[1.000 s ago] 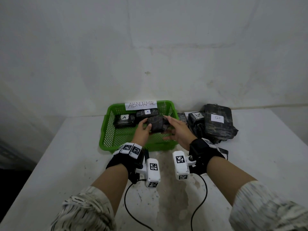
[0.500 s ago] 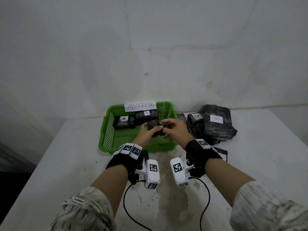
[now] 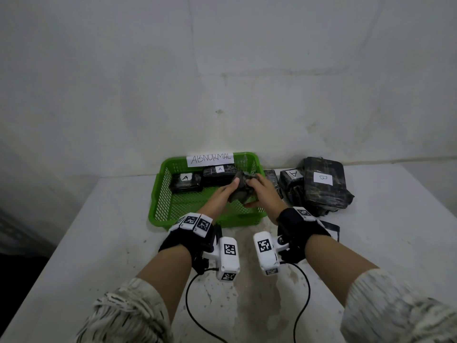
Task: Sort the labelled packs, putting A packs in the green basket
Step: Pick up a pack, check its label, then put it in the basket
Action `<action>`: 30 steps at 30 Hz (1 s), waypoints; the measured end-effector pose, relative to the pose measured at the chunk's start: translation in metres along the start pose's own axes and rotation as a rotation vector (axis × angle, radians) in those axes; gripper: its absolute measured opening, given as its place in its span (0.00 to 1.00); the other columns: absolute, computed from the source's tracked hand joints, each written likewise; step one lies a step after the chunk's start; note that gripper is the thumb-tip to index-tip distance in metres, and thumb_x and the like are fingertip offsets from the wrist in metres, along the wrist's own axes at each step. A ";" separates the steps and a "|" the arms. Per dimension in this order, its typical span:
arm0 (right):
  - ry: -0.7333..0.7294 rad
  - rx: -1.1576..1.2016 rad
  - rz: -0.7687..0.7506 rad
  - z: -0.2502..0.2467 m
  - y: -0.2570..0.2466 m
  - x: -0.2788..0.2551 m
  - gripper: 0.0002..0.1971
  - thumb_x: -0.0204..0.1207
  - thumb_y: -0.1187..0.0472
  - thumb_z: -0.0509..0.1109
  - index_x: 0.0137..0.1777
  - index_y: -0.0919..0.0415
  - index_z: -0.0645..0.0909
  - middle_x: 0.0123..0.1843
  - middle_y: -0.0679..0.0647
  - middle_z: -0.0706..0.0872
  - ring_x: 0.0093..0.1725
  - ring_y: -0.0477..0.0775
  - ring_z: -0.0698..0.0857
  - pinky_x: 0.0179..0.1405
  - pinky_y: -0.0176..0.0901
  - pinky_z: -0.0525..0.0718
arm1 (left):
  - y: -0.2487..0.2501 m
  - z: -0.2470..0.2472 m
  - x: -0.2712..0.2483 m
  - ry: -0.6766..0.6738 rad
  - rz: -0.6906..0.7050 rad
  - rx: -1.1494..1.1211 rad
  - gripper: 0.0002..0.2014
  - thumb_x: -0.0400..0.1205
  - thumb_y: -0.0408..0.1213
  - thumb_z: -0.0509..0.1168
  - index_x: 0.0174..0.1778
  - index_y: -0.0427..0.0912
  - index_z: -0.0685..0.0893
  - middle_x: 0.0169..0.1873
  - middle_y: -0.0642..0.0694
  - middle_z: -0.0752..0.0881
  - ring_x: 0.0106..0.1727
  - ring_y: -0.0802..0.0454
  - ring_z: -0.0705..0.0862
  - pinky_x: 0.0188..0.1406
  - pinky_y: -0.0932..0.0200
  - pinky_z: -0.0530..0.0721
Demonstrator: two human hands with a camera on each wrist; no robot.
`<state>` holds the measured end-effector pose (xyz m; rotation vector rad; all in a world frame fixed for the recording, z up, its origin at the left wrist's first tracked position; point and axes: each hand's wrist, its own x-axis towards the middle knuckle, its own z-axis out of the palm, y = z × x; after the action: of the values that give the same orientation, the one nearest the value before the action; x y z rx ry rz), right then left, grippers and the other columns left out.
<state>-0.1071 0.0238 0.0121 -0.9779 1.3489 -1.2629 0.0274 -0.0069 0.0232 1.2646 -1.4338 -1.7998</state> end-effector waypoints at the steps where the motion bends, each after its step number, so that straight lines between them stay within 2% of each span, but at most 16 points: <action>1: 0.008 0.012 0.004 0.000 -0.001 0.001 0.06 0.85 0.61 0.59 0.56 0.62 0.75 0.50 0.57 0.81 0.52 0.58 0.82 0.43 0.51 0.87 | -0.001 0.000 0.000 -0.005 -0.006 0.001 0.20 0.82 0.56 0.56 0.61 0.47 0.81 0.60 0.44 0.84 0.65 0.48 0.78 0.68 0.45 0.76; 3: 0.018 -0.003 0.000 0.000 -0.002 0.003 0.05 0.85 0.62 0.60 0.53 0.63 0.74 0.48 0.58 0.81 0.50 0.58 0.83 0.39 0.48 0.88 | -0.002 0.002 -0.001 -0.007 -0.017 -0.017 0.25 0.81 0.57 0.59 0.67 0.44 0.78 0.65 0.42 0.82 0.67 0.47 0.78 0.68 0.44 0.77; 5: 0.025 -0.039 -0.002 0.001 -0.003 0.004 0.06 0.84 0.62 0.61 0.52 0.66 0.75 0.45 0.59 0.81 0.47 0.59 0.83 0.36 0.47 0.86 | -0.003 0.003 0.000 0.018 -0.030 -0.040 0.32 0.78 0.59 0.63 0.76 0.46 0.69 0.70 0.41 0.77 0.70 0.44 0.76 0.69 0.42 0.76; 7: 0.013 -0.058 0.014 0.000 -0.002 0.005 0.10 0.83 0.62 0.62 0.55 0.71 0.75 0.47 0.61 0.81 0.47 0.59 0.82 0.35 0.45 0.85 | -0.003 0.003 -0.001 0.031 -0.019 -0.072 0.31 0.81 0.52 0.62 0.79 0.50 0.61 0.71 0.41 0.74 0.71 0.41 0.75 0.65 0.44 0.77; 9: -0.020 -0.043 0.049 -0.002 -0.001 0.004 0.11 0.83 0.61 0.63 0.57 0.69 0.76 0.49 0.61 0.82 0.48 0.56 0.83 0.33 0.42 0.85 | -0.006 0.001 0.001 0.018 -0.012 -0.096 0.25 0.84 0.48 0.59 0.77 0.51 0.64 0.70 0.40 0.75 0.68 0.39 0.77 0.61 0.45 0.79; 11: -0.044 -0.028 0.070 -0.003 0.000 0.002 0.13 0.83 0.59 0.63 0.60 0.69 0.77 0.50 0.60 0.83 0.50 0.57 0.83 0.35 0.43 0.85 | -0.005 0.000 0.001 0.003 -0.017 -0.101 0.22 0.84 0.47 0.58 0.75 0.50 0.68 0.70 0.39 0.75 0.65 0.40 0.78 0.64 0.43 0.79; 14: -0.009 -0.039 0.069 -0.003 -0.001 0.000 0.15 0.83 0.61 0.62 0.63 0.73 0.75 0.48 0.59 0.82 0.48 0.57 0.83 0.31 0.42 0.84 | -0.006 -0.001 0.000 -0.010 -0.026 -0.088 0.21 0.85 0.46 0.58 0.75 0.49 0.68 0.70 0.39 0.76 0.67 0.40 0.77 0.67 0.40 0.77; 16: 0.008 -0.018 0.096 -0.003 -0.003 0.001 0.15 0.84 0.61 0.61 0.64 0.72 0.75 0.49 0.60 0.82 0.46 0.58 0.83 0.31 0.44 0.84 | -0.007 -0.001 -0.002 -0.015 0.003 -0.049 0.22 0.84 0.44 0.60 0.75 0.49 0.68 0.69 0.40 0.76 0.68 0.42 0.76 0.62 0.43 0.80; 18: -0.008 0.044 0.146 -0.003 -0.008 0.000 0.14 0.85 0.55 0.58 0.60 0.65 0.78 0.54 0.62 0.82 0.44 0.60 0.84 0.32 0.46 0.84 | -0.009 -0.003 -0.001 -0.009 0.066 0.009 0.24 0.82 0.41 0.63 0.75 0.47 0.69 0.70 0.43 0.75 0.64 0.45 0.78 0.56 0.48 0.83; 20: -0.044 0.025 0.213 -0.005 -0.011 -0.002 0.22 0.85 0.42 0.53 0.56 0.58 0.80 0.51 0.62 0.85 0.40 0.59 0.85 0.33 0.43 0.83 | -0.009 -0.005 0.001 0.044 0.101 0.052 0.23 0.81 0.39 0.65 0.73 0.44 0.70 0.68 0.43 0.76 0.59 0.47 0.80 0.52 0.53 0.84; 22: -0.087 -0.068 0.247 -0.007 -0.010 -0.004 0.34 0.80 0.31 0.45 0.60 0.56 0.80 0.43 0.60 0.87 0.34 0.56 0.86 0.27 0.35 0.78 | -0.006 -0.005 0.004 0.111 0.094 0.031 0.22 0.81 0.42 0.66 0.70 0.44 0.71 0.67 0.39 0.78 0.58 0.45 0.82 0.56 0.46 0.84; 24: -0.078 -0.139 0.170 -0.007 -0.006 -0.004 0.32 0.79 0.30 0.44 0.70 0.50 0.72 0.43 0.57 0.86 0.30 0.52 0.85 0.25 0.35 0.75 | -0.004 -0.006 0.006 0.152 0.084 -0.012 0.22 0.79 0.49 0.68 0.67 0.53 0.70 0.67 0.38 0.77 0.61 0.40 0.81 0.61 0.36 0.81; 25: -0.065 -0.170 0.104 -0.007 -0.004 -0.004 0.29 0.80 0.32 0.47 0.73 0.46 0.67 0.47 0.56 0.84 0.32 0.50 0.84 0.29 0.39 0.76 | -0.003 -0.007 0.007 0.154 0.075 -0.032 0.22 0.77 0.52 0.68 0.65 0.57 0.69 0.67 0.39 0.76 0.62 0.38 0.81 0.60 0.33 0.81; 26: -0.061 -0.191 0.044 -0.006 -0.003 -0.004 0.26 0.81 0.35 0.53 0.76 0.43 0.63 0.53 0.56 0.81 0.38 0.49 0.84 0.35 0.44 0.78 | -0.004 -0.007 0.008 0.149 0.063 -0.083 0.22 0.78 0.52 0.67 0.65 0.58 0.68 0.65 0.40 0.76 0.60 0.36 0.80 0.58 0.30 0.81; 28: -0.084 -0.202 -0.031 -0.006 -0.004 -0.004 0.31 0.79 0.47 0.68 0.79 0.37 0.59 0.69 0.56 0.72 0.60 0.54 0.80 0.56 0.54 0.80 | -0.002 -0.006 0.008 0.129 0.019 -0.231 0.17 0.83 0.47 0.61 0.66 0.57 0.66 0.59 0.43 0.74 0.54 0.36 0.81 0.49 0.32 0.85; 30: -0.158 -0.284 -0.064 -0.008 -0.006 -0.006 0.38 0.73 0.55 0.76 0.79 0.34 0.60 0.80 0.54 0.57 0.76 0.59 0.65 0.75 0.63 0.69 | -0.002 -0.005 0.007 0.106 -0.023 -0.282 0.16 0.86 0.50 0.54 0.68 0.52 0.66 0.60 0.41 0.74 0.50 0.39 0.81 0.40 0.40 0.88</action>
<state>-0.1139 0.0305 0.0188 -1.2993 1.4057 -1.0333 0.0297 -0.0143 0.0190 1.2133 -1.0680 -1.8437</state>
